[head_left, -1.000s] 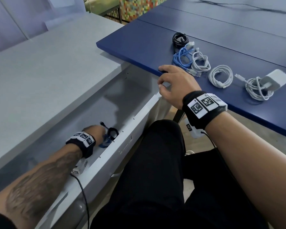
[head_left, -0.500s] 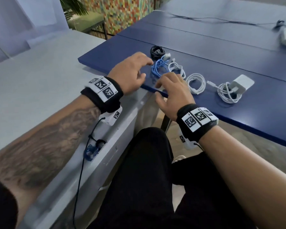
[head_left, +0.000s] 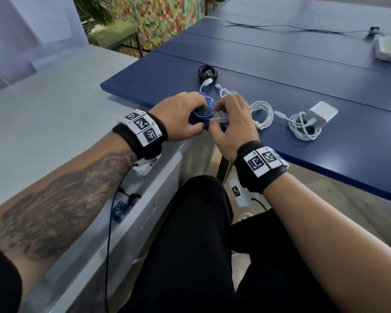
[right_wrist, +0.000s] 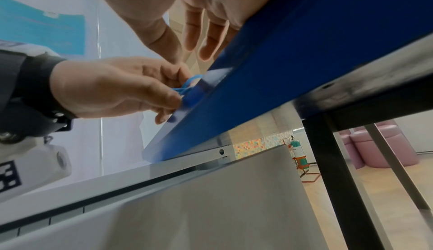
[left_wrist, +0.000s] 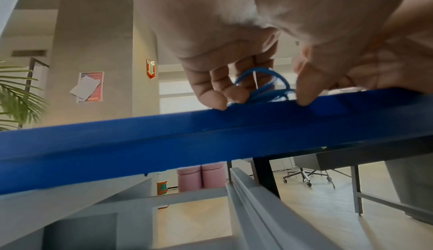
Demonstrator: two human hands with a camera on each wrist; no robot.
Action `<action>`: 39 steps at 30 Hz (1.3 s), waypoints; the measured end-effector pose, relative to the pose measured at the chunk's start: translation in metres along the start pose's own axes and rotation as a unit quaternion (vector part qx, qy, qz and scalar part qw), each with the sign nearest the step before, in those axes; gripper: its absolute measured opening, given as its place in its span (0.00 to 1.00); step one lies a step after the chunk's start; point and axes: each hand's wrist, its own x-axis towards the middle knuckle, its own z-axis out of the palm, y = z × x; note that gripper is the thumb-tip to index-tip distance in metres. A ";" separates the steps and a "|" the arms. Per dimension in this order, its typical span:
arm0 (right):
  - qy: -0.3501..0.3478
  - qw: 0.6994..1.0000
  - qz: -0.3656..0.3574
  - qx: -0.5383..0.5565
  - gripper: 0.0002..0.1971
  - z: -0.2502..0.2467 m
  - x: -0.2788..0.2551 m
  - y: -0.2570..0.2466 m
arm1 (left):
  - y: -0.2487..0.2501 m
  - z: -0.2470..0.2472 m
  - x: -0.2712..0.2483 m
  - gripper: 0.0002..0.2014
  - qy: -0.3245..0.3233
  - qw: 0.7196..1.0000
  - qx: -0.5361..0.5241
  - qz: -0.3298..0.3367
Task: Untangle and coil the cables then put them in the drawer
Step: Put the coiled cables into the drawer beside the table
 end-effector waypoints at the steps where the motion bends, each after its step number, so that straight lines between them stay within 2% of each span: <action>1: 0.000 1.000 0.004 -0.001 0.10 0.000 0.000 0.000 | -0.002 0.000 -0.003 0.12 0.007 1.000 0.001 0.004; 5: -0.026 0.999 0.005 -0.041 0.12 0.001 0.002 -0.001 | -0.015 0.001 -0.025 0.08 0.039 0.999 0.016 0.015; 8: -0.087 0.987 -0.044 -0.128 0.15 0.002 -0.001 -0.002 | -0.025 0.002 -0.052 0.07 0.065 0.997 0.031 0.017; 11: -0.138 0.965 -0.093 -0.203 0.19 0.005 -0.004 -0.003 | -0.037 0.010 -0.083 0.05 0.057 0.998 0.041 0.004; 14: -0.140 0.963 -0.093 -0.209 0.20 0.006 -0.003 -0.003 | -0.056 0.029 -0.111 0.06 0.020 0.998 0.039 -0.050; 18: -0.130 0.961 -0.100 -0.222 0.19 0.007 -0.004 -0.004 | -0.091 0.070 -0.140 0.06 -0.068 0.986 0.027 -0.148; 23: -0.134 0.955 -0.099 -0.247 0.20 0.010 -0.004 -0.005 | -0.118 0.121 -0.155 0.05 -0.169 0.948 0.002 -0.270; 28: -0.139 0.952 -0.093 -0.255 0.22 0.011 -0.004 -0.007 | -0.139 0.161 -0.158 0.12 -0.283 0.905 -0.004 -0.317; 33: -0.147 0.949 -0.092 -0.262 0.23 0.011 -0.003 -0.009 | -0.140 0.184 -0.155 0.10 -0.320 0.886 -0.044 -0.333; 36: -0.143 0.951 -0.092 -0.257 0.23 0.012 -0.003 -0.009 | -0.131 0.188 -0.152 0.17 -0.342 0.866 -0.032 -0.364; 39: -0.145 0.951 -0.092 -0.257 0.23 0.012 -0.004 -0.009 | -0.126 0.182 -0.155 0.18 -0.328 0.860 -0.046 -0.388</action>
